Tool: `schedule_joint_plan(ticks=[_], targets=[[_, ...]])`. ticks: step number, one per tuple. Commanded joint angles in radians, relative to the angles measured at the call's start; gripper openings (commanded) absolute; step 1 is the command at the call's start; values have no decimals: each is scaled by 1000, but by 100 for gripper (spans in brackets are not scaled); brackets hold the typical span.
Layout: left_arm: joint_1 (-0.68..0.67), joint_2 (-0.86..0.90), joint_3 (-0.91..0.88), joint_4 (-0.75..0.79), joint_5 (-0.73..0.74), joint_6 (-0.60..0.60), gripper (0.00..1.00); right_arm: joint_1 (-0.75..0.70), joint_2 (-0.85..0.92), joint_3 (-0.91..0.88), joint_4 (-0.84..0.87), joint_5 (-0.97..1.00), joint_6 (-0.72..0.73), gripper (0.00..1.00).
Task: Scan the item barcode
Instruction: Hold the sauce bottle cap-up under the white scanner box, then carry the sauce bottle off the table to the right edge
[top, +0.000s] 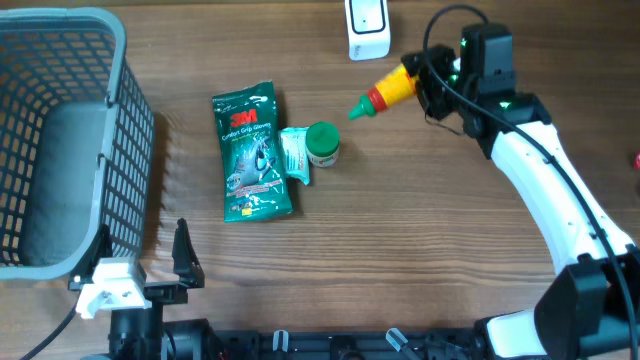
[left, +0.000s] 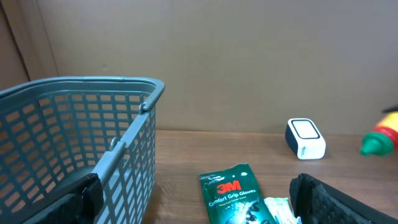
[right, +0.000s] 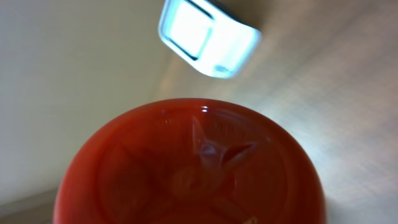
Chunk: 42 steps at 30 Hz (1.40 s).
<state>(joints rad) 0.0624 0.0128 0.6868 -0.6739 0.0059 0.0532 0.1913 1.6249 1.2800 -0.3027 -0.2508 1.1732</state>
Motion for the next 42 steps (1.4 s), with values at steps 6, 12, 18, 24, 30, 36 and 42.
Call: schedule_joint_plan(ticks=[6,12,18,24,30,36,42], targets=[[8,-8,-3,3,-3,-9,100,2,253,14,449,-42,39,31],[8,-8,-3,2,-3,-10,100,0,458,24,932,-79,134,42],[8,-8,-3,3,-3,-10,100,-3,665,248,991,-14,136,45],[8,-8,-3,2,-3,-10,100,-23,879,538,984,1,144,45],[8,-8,-3,2,-3,-10,100,-26,919,600,930,33,98,46],[8,-8,-3,2,-3,-10,100,-57,857,709,866,-155,-29,49],[8,-8,-3,2,-3,-10,100,-188,637,709,450,-149,-276,45]])
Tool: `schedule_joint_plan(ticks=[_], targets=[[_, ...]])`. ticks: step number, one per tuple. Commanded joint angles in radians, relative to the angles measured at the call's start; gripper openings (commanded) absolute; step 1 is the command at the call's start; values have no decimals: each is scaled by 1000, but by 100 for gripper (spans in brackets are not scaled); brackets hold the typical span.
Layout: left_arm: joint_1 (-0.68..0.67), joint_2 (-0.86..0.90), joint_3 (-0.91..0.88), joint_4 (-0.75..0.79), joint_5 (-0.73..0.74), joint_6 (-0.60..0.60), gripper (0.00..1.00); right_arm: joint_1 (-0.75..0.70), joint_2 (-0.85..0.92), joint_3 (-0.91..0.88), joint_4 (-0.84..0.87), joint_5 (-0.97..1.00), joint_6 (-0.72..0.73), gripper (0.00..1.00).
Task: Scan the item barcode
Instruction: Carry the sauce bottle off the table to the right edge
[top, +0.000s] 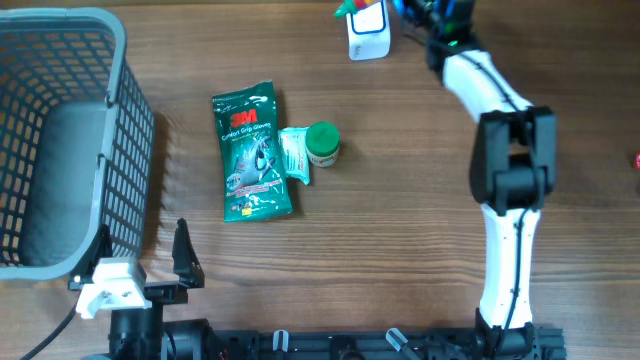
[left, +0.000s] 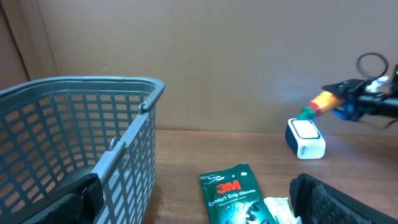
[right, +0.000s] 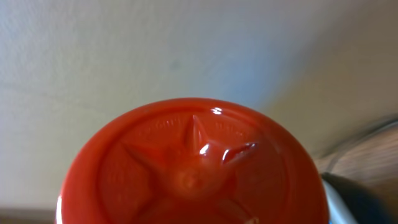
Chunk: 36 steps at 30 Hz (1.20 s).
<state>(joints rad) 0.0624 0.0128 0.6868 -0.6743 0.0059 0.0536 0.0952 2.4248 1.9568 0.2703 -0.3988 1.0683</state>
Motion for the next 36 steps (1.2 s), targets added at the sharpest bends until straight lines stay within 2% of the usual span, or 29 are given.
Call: schedule_joint_plan(ticks=[1,4,9,14,19,24,26,29,31,33,36], targets=[[8,-8,-3,3,-3,-10,100,-129,-201,32,-241,33,-229,45],[8,-8,-3,3,-3,-10,100,-259,-264,32,-489,89,-295,47],[8,-8,-3,3,-3,-10,100,-531,-238,31,-806,130,-325,46],[8,-8,-3,3,-3,-10,100,-702,-141,31,-901,215,-368,45],[8,-8,-3,3,-3,-10,100,-782,-23,31,-934,246,-360,44],[8,-8,-3,3,-3,-10,100,-829,1,31,-937,360,-334,59],[8,-8,-3,3,-3,-10,100,-847,0,31,-945,370,-344,68],[8,-8,-3,3,-3,-10,100,-868,-13,31,-988,365,-341,75],[8,-8,-3,3,-3,-10,100,-877,-48,31,-1005,352,-333,80],[8,-8,-3,3,-3,-10,100,-878,-120,31,-1008,347,-333,95],[8,-8,-3,3,-3,-10,100,-863,-294,31,-1007,343,-332,100]])
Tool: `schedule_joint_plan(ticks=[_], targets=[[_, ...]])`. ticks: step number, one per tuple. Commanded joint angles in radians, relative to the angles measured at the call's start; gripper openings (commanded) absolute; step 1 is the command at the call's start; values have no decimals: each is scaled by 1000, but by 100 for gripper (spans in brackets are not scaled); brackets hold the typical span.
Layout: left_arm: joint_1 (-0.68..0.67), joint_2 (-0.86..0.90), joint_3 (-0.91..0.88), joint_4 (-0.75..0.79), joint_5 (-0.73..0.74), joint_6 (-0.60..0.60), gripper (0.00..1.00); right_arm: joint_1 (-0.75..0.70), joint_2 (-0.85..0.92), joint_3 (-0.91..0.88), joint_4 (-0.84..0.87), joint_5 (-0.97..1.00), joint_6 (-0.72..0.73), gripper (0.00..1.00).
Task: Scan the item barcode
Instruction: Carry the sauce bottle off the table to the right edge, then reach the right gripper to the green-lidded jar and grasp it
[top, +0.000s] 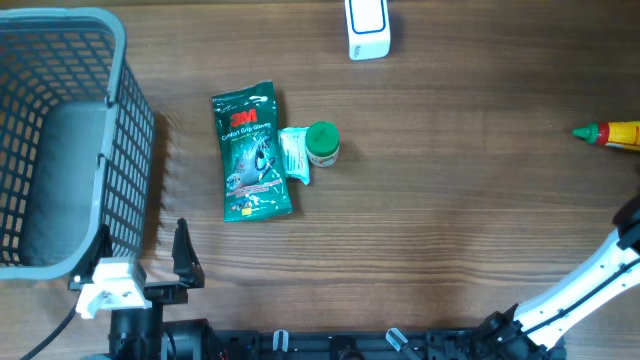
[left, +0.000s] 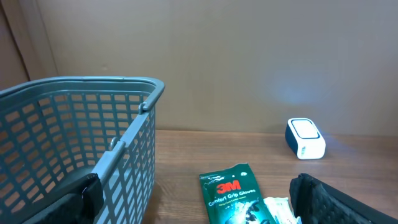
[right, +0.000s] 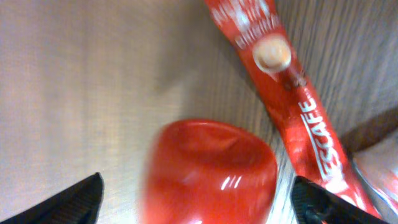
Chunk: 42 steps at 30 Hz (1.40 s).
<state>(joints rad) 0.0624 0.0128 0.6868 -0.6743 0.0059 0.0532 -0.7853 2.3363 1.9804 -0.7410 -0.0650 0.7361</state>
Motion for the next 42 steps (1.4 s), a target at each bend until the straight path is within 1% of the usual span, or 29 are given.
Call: schedule_joint_plan(ticks=[1,3,5,7,11,12,13,14,17,19,23,28,32,36,42], targets=[[8,-8,-3,3,-3,-10,100,33,-271,8,-10,-4,0,100],[8,-8,-3,3,-3,-10,100,65,-365,8,-51,-41,0,100],[8,-8,-3,3,-3,-10,100,123,-461,8,-129,-69,18,100],[8,-8,-3,3,-3,-10,100,186,-527,8,-237,-69,96,100],[8,-8,-3,3,-3,-10,100,335,-580,8,-499,-150,325,100],[8,-8,-3,3,-3,-10,100,371,-579,8,-555,-188,360,100],[8,-8,-3,3,-3,-10,100,444,-570,7,-632,-246,379,100],[8,-8,-3,3,-3,-10,100,525,-557,7,-667,-261,369,100],[8,-8,-3,3,-3,-10,100,709,-519,7,-666,-248,307,100],[8,-8,-3,3,-3,-10,100,850,-484,7,-653,-169,288,100],[8,-8,-3,3,-3,-10,100,1066,-404,7,-649,-37,285,100],[8,-8,-3,3,-3,-10,100,1257,-281,7,-595,-7,285,100],[8,-8,-3,3,-3,-10,100,1337,-206,7,-502,4,288,100],[8,-8,-3,3,-3,-10,100,1365,-158,7,-402,3,292,99],[8,-8,-3,3,-3,-10,100,1384,-95,7,-379,22,307,99]])
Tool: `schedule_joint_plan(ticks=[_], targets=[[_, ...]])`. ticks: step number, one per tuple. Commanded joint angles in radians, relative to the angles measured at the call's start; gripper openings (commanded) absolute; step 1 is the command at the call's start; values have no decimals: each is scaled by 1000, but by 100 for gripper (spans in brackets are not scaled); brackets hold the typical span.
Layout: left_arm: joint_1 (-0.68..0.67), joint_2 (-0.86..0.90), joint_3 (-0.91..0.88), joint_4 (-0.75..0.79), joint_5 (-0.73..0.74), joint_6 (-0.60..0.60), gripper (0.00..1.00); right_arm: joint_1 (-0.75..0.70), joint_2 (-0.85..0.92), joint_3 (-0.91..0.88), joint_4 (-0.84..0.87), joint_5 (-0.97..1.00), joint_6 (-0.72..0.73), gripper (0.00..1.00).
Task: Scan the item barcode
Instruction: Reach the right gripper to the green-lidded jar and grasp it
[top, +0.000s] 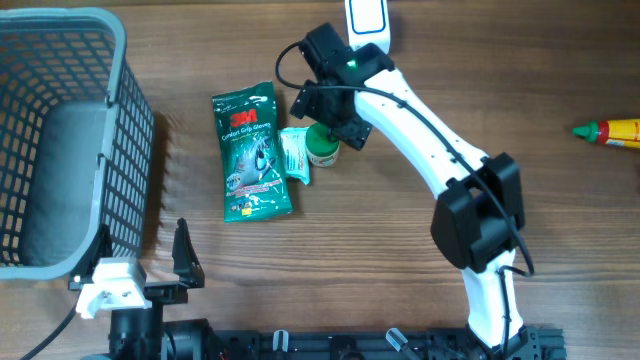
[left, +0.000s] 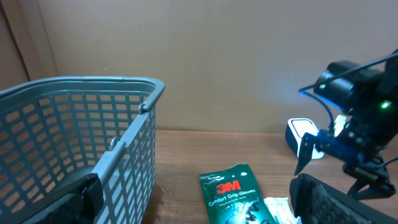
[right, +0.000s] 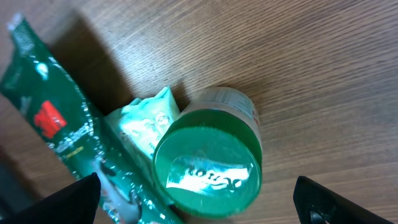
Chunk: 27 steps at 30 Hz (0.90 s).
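A small jar with a green lid (top: 322, 143) stands mid-table, touching a white-green sachet (top: 295, 155) and beside a green 3M glove packet (top: 252, 150). My right gripper (top: 330, 118) hangs open just above the jar. In the right wrist view the green lid (right: 208, 167) sits between the spread fingers (right: 78, 202). The white scanner (top: 367, 25) stands at the far edge and also shows in the left wrist view as the white scanner (left: 305, 137). My left gripper (left: 193, 202) rests open at the near left, with nothing in it.
A grey mesh basket (top: 60, 30) fills the left side. A yellow sauce bottle (top: 612, 132) with a red and green cap lies at the right edge. My right arm (top: 430, 140) stretches across the table's middle, from the near edge to the jar.
My right gripper has moved from the right edge, beside the sauce bottle, to just above the green-lidded jar. The bottle still lies at the right edge. My left arm has not moved.
My right gripper held the sauce bottle right of the scanner, then held it up at the scanner. After that the bottle lay at the table's right edge by red coffee sticks, with the gripper open there. Now the gripper is open over the jar.
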<state>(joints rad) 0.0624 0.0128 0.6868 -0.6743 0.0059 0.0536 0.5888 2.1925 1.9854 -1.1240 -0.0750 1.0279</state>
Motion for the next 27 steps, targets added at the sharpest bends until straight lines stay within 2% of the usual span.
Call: schedule_joint_plan(ticks=[1,9,16,18,20,23,27], targets=[[8,-8,-3,3,-3,-10,100,10,62,2,13,31,20,100],[8,-8,-3,3,-3,-10,100,14,155,2,51,28,23,99],[8,-8,-3,3,-3,-10,100,14,193,2,47,17,29,74],[8,-8,-3,3,-3,-10,100,6,193,2,15,16,17,71],[8,-8,-3,3,-3,-10,100,-1,192,3,-23,16,-27,68],[8,-8,-3,3,-3,-10,100,-26,190,3,-103,21,-178,67],[8,-8,-3,3,-3,-10,100,-67,188,3,-224,128,-344,67]])
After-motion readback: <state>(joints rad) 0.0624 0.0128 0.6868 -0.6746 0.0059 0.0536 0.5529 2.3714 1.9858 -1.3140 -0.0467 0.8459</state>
